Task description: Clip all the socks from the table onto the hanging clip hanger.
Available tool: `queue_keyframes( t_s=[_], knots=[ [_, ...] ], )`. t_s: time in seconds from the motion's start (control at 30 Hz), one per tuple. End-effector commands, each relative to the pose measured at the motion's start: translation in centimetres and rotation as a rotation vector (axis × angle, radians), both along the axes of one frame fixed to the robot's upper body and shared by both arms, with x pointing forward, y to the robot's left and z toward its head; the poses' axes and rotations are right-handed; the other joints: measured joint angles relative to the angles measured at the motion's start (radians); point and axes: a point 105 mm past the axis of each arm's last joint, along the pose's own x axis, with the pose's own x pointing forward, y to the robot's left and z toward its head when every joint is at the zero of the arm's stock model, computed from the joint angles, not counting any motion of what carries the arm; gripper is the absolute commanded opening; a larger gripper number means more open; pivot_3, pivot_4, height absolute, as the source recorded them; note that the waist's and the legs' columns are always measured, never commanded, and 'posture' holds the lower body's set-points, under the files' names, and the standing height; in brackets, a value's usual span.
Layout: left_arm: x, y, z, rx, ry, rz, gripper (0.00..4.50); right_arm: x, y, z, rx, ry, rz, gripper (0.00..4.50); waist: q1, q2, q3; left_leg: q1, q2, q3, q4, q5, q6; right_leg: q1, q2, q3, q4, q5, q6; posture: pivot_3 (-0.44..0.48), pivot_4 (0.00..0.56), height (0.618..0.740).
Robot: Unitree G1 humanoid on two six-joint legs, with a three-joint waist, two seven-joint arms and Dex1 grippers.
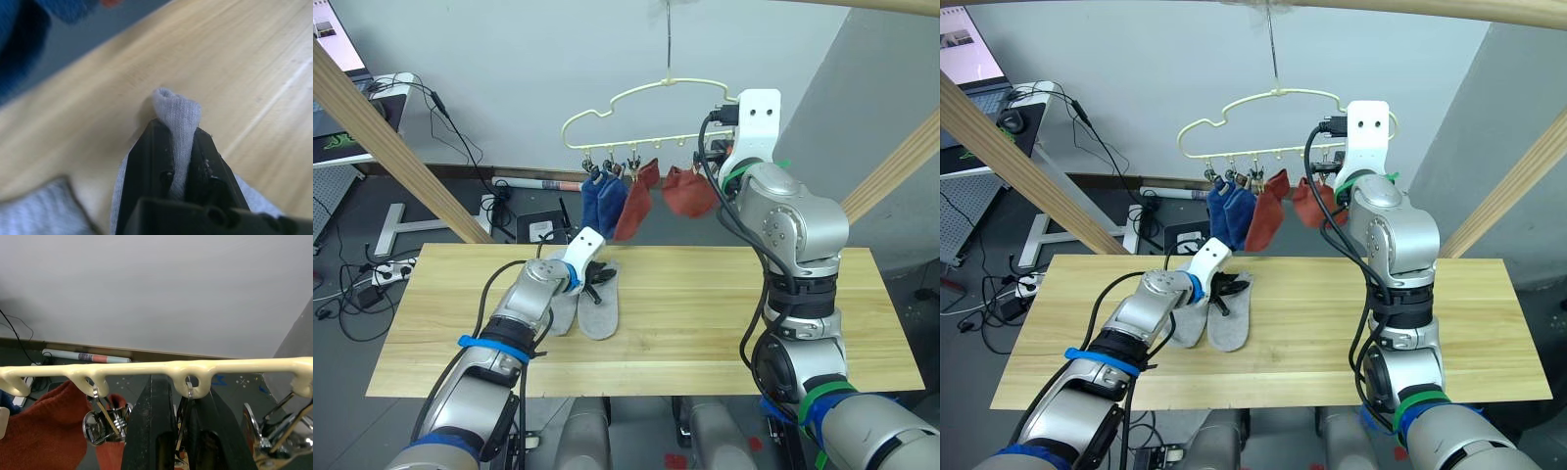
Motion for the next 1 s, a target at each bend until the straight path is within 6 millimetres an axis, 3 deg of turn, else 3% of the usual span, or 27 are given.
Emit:
queue_keyframes(
  t_s=[0.03, 0.2, 0.43, 0.8, 1.0],
  knots=[
    [-0.9, -3.2, 3.0, -0.163, 0.001, -0.098, 0.64, -0.8, 0.2, 1.4, 0.021, -0.052, 0.016, 0.00, 0.000, 0.000, 0.000, -0.001, 0.000, 0.000, 0.000, 0.000, 0.000, 0.000, 0.000, 0.000, 0.000, 0.000, 0.000, 0.026, 0.274, 0.740],
    [-1.5, -6.9, 7.5, -0.321, -0.024, -0.178, 0.64, -1.0, 0.4, 1.6, 0.039, -0.041, 0.025, 0.00, 0.000, 0.000, 0.000, -0.001, 0.000, -0.001, 0.000, 0.000, 0.000, 0.000, 0.000, -0.001, 0.000, 0.000, 0.000, 0.026, 0.275, 0.740],
    [-1.0, -9.9, 11.5, -0.416, -0.087, -0.208, 0.64, -1.2, 0.4, 2.0, 0.061, -0.034, 0.027, 0.00, -0.001, 0.000, 0.000, -0.001, 0.000, -0.001, 0.000, 0.000, 0.000, 0.000, 0.000, 0.000, 0.000, 0.000, 0.000, 0.026, 0.275, 0.740],
    [0.2, -13.8, 13.4, -0.473, -0.130, -0.243, 0.64, -1.3, 0.6, 2.6, 0.075, -0.038, 0.032, 0.00, -0.001, 0.000, 0.000, -0.001, 0.000, 0.000, 0.000, 0.000, 0.000, 0.000, 0.000, 0.000, -0.001, 0.000, 0.000, -0.008, 0.269, 0.740],
    [1.2, -14.8, 13.8, -0.481, -0.156, -0.230, 0.64, -1.4, 0.7, 2.7, 0.075, -0.038, 0.036, 0.00, -0.002, 0.000, 0.000, -0.001, 0.000, 0.000, 0.000, 0.000, 0.000, 0.000, 0.000, 0.000, -0.001, 0.000, 0.000, -0.015, 0.268, 0.740]
  ],
)
